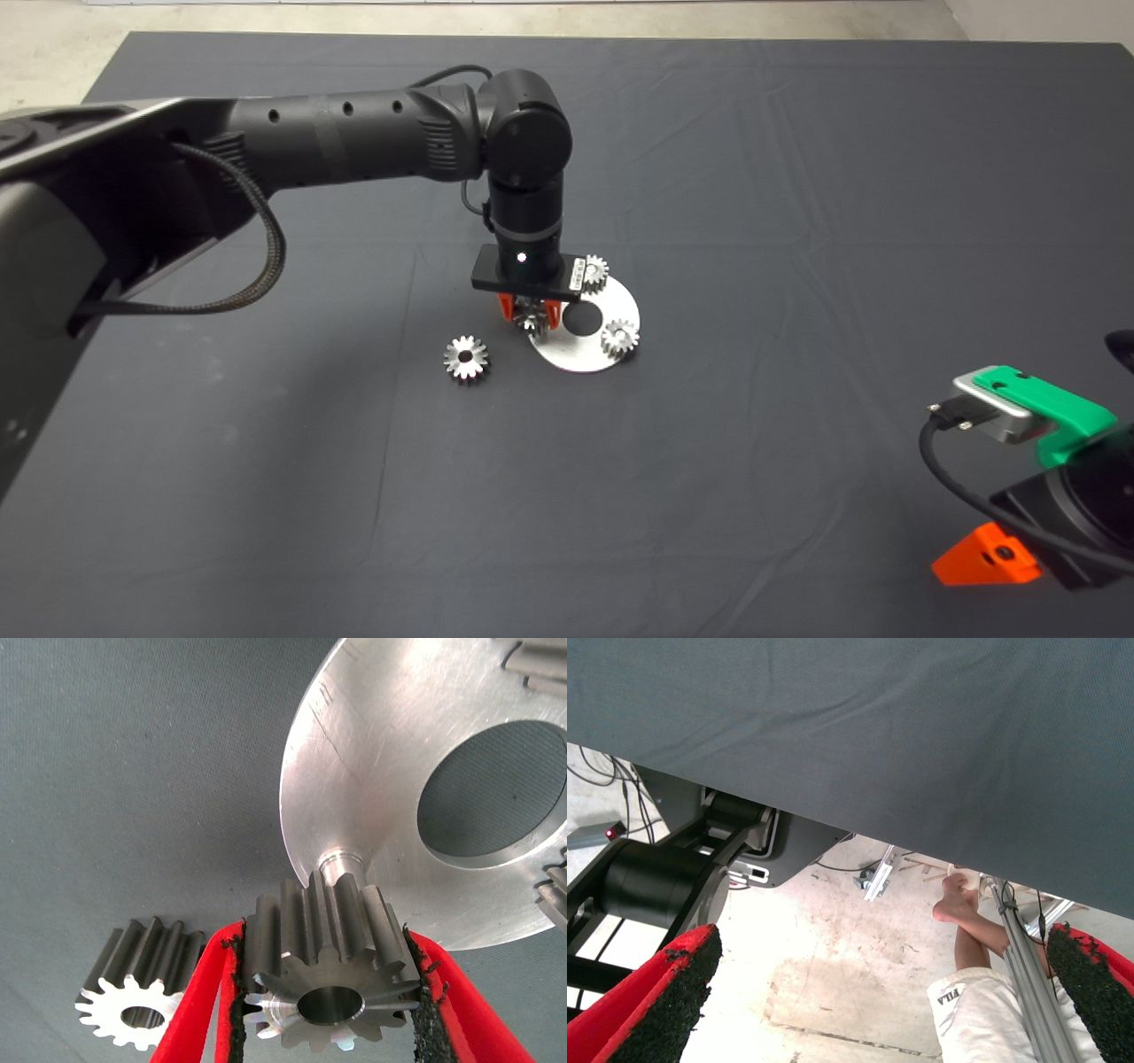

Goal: Remove an incorrectly installed larger gear and replace it with the correct smaller gear

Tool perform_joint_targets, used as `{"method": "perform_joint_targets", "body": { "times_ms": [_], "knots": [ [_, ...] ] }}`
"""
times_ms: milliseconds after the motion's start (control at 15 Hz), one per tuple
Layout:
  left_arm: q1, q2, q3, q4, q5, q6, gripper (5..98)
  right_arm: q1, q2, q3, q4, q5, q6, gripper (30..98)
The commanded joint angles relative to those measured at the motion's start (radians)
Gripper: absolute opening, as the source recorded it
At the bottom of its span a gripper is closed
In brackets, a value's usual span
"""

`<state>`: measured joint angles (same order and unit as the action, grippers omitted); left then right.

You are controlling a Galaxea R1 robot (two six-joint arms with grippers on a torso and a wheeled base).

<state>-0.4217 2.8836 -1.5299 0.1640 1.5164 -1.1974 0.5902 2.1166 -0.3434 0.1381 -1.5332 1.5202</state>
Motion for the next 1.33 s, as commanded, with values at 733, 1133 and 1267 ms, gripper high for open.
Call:
{"method": "perform_joint_targets", "body": {
  "times_ms": [733, 1133, 1267],
  "knots": [
    [-0.026, 0.004, -0.025, 0.011, -0.002, 0.001, 35.6, 0.007, 0.003, 0.003, 0.031, -0.058, 0.003, 96.9],
    [-0.022, 0.003, -0.013, 0.011, -0.01, -0.011, 35.6, 0.007, 0.004, 0.003, 0.032, -0.058, 0.003, 96.9],
    [-0.02, 0.003, 0.001, 0.011, -0.012, -0.016, 35.6, 0.005, 0.004, 0.003, 0.032, -0.056, 0.003, 96.9]
  ]
}}
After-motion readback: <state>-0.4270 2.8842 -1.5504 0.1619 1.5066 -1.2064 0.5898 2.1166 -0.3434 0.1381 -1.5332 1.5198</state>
